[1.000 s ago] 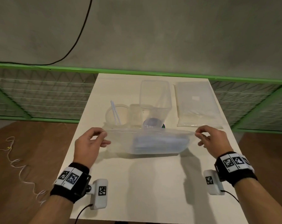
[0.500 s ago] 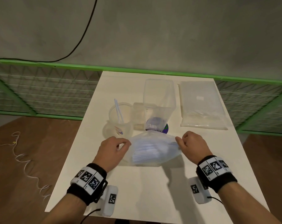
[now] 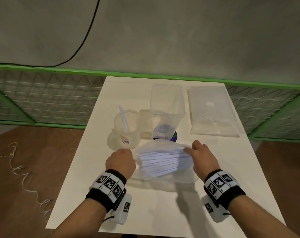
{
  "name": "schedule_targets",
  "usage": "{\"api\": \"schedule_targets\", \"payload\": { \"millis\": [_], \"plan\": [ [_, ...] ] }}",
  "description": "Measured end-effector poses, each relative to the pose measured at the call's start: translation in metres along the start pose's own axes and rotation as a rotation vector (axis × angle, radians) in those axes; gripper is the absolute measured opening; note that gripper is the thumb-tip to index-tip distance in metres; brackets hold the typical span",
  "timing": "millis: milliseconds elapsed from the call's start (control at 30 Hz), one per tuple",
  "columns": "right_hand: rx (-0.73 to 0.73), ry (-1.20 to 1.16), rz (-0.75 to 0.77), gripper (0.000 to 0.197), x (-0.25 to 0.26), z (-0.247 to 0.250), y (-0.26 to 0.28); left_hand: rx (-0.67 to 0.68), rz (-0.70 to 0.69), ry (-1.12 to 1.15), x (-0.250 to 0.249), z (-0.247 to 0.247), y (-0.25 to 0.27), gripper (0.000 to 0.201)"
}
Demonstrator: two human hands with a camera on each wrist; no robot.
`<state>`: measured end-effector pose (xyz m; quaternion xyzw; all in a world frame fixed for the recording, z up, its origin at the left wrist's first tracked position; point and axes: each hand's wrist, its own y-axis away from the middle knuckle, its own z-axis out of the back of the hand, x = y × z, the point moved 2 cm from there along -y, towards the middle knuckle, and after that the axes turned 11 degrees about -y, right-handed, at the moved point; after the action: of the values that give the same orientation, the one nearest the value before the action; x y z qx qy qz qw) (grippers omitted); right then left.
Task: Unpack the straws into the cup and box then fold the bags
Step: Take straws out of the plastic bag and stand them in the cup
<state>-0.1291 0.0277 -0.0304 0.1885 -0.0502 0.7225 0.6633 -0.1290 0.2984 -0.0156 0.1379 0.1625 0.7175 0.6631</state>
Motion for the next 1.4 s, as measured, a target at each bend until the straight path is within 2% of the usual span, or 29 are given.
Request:
{"api": "schedule_targets", "payload": {
  "millis": [33, 100, 200, 267, 333, 400, 467, 533, 600, 700, 733, 833, 867, 1000, 1200, 1300, 1400],
  "plan": [
    [0.033, -0.008, -0.02, 0.066, 0.0, 0.002, 0.002, 0.034, -0.023, -0.048, 0.0, 0.0, 0.001, 0.031],
    [0.075, -0.019, -0.059, 0.074, -0.001, 0.007, 0.006, 0.083, -0.08, -0.111, 0.001, -0.004, 0.003, 0.059],
    [0.063, -0.02, -0.066, 0.095, 0.004, 0.012, 0.01, -0.036, -0.143, 0.004, 0.001, -0.002, 0.007, 0.088],
    [0.039, -0.044, -0.044, 0.103, 0.008, 0.015, 0.014, -0.125, -0.218, 0.174, 0.004, -0.005, 0.009, 0.097],
    [0.092, -0.035, -0.028, 0.098, 0.015, 0.015, 0.017, -0.093, -0.233, 0.365, 0.004, -0.01, 0.009, 0.097],
    [0.18, -0.034, -0.038, 0.089, 0.021, 0.01, 0.016, -0.026, -0.188, 0.46, 0.001, -0.02, 0.009, 0.091],
    [0.159, -0.095, -0.03, 0.085, 0.027, 0.007, 0.012, -0.05, -0.155, 0.51, -0.003, -0.028, 0.007, 0.088],
    [0.094, -0.164, -0.025, 0.089, 0.026, 0.009, 0.008, -0.128, -0.12, 0.568, -0.004, -0.028, 0.007, 0.084],
    [0.104, -0.155, -0.023, 0.088, 0.024, 0.007, 0.006, -0.168, -0.111, 0.533, -0.001, -0.028, 0.007, 0.08],
    [0.208, -0.074, -0.031, 0.081, 0.025, 0.003, 0.003, -0.067, -0.164, 0.366, 0.004, -0.029, 0.005, 0.091],
    [0.202, -0.094, -0.025, 0.082, 0.026, 0.006, 0.003, -0.059, -0.183, 0.337, 0.006, -0.027, 0.006, 0.095],
    [0.061, -0.202, -0.016, 0.09, 0.023, 0.024, -0.001, -0.188, -0.237, 0.253, 0.014, -0.02, 0.002, 0.106],
    [0.05, -0.188, -0.016, 0.092, 0.021, 0.025, -0.001, -0.187, -0.228, 0.2, 0.016, -0.021, 0.003, 0.107],
    [0.25, -0.085, -0.071, 0.081, 0.016, 0.0, 0.005, -0.002, -0.164, 0.086, 0.012, -0.051, 0.005, 0.101],
    [0.219, -0.051, -0.148, 0.07, 0.0, -0.007, -0.001, -0.039, -0.155, 0.406, 0.013, -0.059, -0.003, 0.095],
    [0.205, 0.036, -0.178, 0.056, -0.008, -0.008, -0.008, -0.019, -0.103, 0.498, 0.006, -0.056, -0.008, 0.079],
    [0.194, 0.093, -0.186, 0.038, -0.005, -0.004, -0.014, 0.057, 0.024, 0.483, -0.006, -0.048, -0.009, 0.046]
  ]
}}
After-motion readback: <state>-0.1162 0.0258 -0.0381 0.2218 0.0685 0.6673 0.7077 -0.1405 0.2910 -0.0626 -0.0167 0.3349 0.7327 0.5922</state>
